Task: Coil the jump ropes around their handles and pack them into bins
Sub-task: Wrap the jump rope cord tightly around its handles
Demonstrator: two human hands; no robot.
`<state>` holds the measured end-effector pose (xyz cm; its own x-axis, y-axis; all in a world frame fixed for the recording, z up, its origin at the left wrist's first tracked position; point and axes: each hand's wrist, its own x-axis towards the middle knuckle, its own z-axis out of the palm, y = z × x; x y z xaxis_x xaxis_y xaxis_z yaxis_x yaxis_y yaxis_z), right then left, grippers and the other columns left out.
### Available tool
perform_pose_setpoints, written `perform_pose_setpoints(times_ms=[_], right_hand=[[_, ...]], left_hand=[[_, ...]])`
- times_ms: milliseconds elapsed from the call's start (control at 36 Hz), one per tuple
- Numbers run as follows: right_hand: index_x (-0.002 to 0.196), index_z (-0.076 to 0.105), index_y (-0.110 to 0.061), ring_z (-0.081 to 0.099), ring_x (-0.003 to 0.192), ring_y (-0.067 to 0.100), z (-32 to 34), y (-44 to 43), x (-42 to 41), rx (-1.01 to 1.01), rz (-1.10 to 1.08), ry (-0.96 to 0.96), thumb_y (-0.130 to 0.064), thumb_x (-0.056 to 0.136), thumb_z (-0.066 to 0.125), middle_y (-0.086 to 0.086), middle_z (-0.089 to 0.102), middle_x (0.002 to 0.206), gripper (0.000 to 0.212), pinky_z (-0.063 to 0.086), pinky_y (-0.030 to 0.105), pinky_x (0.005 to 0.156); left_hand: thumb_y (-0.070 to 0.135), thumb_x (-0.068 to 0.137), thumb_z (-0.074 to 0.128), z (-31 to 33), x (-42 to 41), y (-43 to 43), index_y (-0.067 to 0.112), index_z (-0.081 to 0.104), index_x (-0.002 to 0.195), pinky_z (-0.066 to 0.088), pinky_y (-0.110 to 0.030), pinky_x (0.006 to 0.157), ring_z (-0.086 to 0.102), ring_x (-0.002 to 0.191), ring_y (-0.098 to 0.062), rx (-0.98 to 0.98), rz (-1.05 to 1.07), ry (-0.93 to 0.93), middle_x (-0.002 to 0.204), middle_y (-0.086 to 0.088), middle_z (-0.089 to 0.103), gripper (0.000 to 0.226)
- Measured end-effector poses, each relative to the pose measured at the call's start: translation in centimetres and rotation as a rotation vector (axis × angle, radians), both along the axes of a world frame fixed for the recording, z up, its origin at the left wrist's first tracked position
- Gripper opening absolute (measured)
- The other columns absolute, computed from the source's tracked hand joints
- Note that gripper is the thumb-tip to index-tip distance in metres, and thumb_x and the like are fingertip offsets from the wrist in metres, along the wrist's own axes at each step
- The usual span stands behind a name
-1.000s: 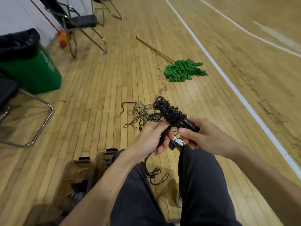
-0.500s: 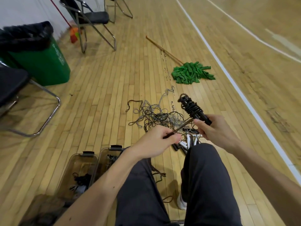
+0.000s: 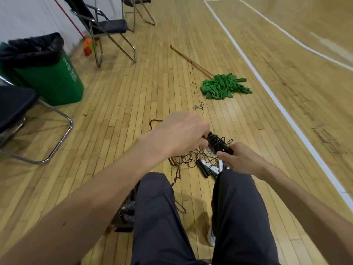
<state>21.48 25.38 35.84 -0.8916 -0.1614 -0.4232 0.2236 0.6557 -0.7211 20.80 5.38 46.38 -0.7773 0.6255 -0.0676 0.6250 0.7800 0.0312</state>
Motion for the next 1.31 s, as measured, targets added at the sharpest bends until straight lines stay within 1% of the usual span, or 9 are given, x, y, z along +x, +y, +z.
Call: perform_pose_setpoints(times_ms=[194, 472, 611, 667, 806, 917, 1000, 1056, 1306], right_hand=[[0.086, 0.060, -0.008, 0.033, 0.048, 0.012, 2.0, 0.6, 2.0, -0.063, 0.312, -0.307, -0.030, 0.101, 0.060, -0.001, 0.050, 0.061, 0.026, 0.028, 0.021, 0.043], [0.087, 0.064, -0.008, 0.034, 0.048, 0.011, 5.1, 1.0, 5.3, -0.309, 0.642, -0.453, -0.025, 0.100, 0.061, -0.005, 0.049, 0.055, 0.021, 0.027, 0.017, 0.045], [0.090, 0.063, -0.005, 0.036, 0.051, 0.012, 5.9, 1.2, 6.1, -0.435, 0.663, -0.386, -0.024, 0.100, 0.060, -0.003, 0.046, 0.057, 0.022, 0.026, 0.019, 0.046], [0.086, 0.061, -0.008, 0.035, 0.052, 0.014, 5.9, 1.2, 6.4, -0.521, 0.651, -0.379, -0.024, 0.099, 0.059, -0.005, 0.046, 0.056, 0.020, 0.024, 0.020, 0.046], [0.089, 0.062, -0.009, 0.037, 0.048, 0.005, 5.1, 1.0, 6.9, -0.900, 0.519, -0.387, -0.036, 0.096, 0.067, -0.009, 0.049, 0.058, 0.028, 0.027, 0.017, 0.045], [0.092, 0.065, -0.016, 0.037, 0.047, 0.005, 4.5, 1.0, 6.6, -1.123, 0.321, -0.348, -0.039, 0.088, 0.075, -0.007, 0.049, 0.061, 0.025, 0.033, 0.017, 0.047], [0.096, 0.066, -0.016, 0.037, 0.050, 0.008, 4.4, 0.8, 6.5, -1.124, 0.270, -0.300, -0.035, 0.087, 0.077, -0.005, 0.049, 0.064, 0.025, 0.033, 0.019, 0.049], [0.099, 0.065, -0.015, 0.040, 0.052, 0.008, 4.3, 0.6, 6.5, -1.137, 0.265, -0.305, -0.031, 0.088, 0.076, -0.003, 0.050, 0.067, 0.023, 0.035, 0.019, 0.050], [0.100, 0.057, -0.007, 0.053, 0.052, 0.016, 4.1, -0.2, 6.0, -0.982, 0.097, -0.214, -0.026, 0.098, 0.060, 0.016, 0.070, 0.090, 0.019, 0.036, 0.019, 0.045]], left_hand=[[0.051, 0.087, 0.067, 2.7, -1.6, 2.0, 0.022, 0.075, 0.106, 0.052, -0.031, 0.079, 0.062, 0.089, -0.011, -0.038, -0.168, -0.025, 0.084, 0.012, 0.062, 0.035], [0.029, 0.086, 0.076, 1.4, -2.8, 3.2, 0.021, 0.077, 0.088, 0.035, -0.005, 0.056, 0.052, 0.058, 0.012, 0.236, -0.161, -0.457, 0.055, 0.033, 0.057, 0.008], [0.021, 0.088, 0.075, -1.1, -3.0, 2.3, 0.024, 0.077, 0.086, 0.035, -0.034, 0.053, 0.047, 0.055, -0.018, 0.432, -0.102, -0.679, 0.065, 0.010, 0.067, 0.004], [0.019, 0.089, 0.073, -2.0, -2.9, 2.2, 0.015, 0.078, 0.090, 0.034, -0.039, 0.051, 0.043, 0.056, -0.027, 0.502, -0.095, -0.719, 0.067, 0.000, 0.067, 0.006], [0.019, 0.094, 0.067, -4.2, -2.2, 1.6, 0.000, 0.074, 0.094, 0.032, -0.013, 0.047, 0.042, 0.047, -0.003, 0.535, 0.042, -0.754, 0.056, 0.012, 0.058, 0.021], [0.001, 0.101, 0.050, -5.8, -1.3, 1.0, -0.012, 0.055, 0.129, 0.042, -0.009, 0.052, 0.052, 0.045, 0.004, 0.420, 0.183, -0.678, 0.050, 0.014, 0.064, 0.031], [0.002, 0.101, 0.048, -8.6, -0.4, 0.3, 0.027, 0.079, 0.075, 0.036, -0.016, 0.051, 0.047, 0.042, -0.001, 0.597, 0.220, -0.793, 0.040, 0.017, 0.050, 0.048], [0.009, 0.102, 0.050, -8.7, 0.3, 0.1, 0.036, 0.066, 0.050, 0.033, -0.021, 0.051, 0.041, 0.046, -0.003, 0.726, 0.280, -0.847, 0.048, 0.012, 0.050, 0.061], [0.048, 0.102, 0.042, -9.4, 3.2, -1.4, 0.016, 0.063, 0.070, 0.028, -0.018, 0.044, 0.036, 0.044, -0.009, 0.797, 0.304, -0.934, 0.056, -0.002, 0.047, 0.050]])
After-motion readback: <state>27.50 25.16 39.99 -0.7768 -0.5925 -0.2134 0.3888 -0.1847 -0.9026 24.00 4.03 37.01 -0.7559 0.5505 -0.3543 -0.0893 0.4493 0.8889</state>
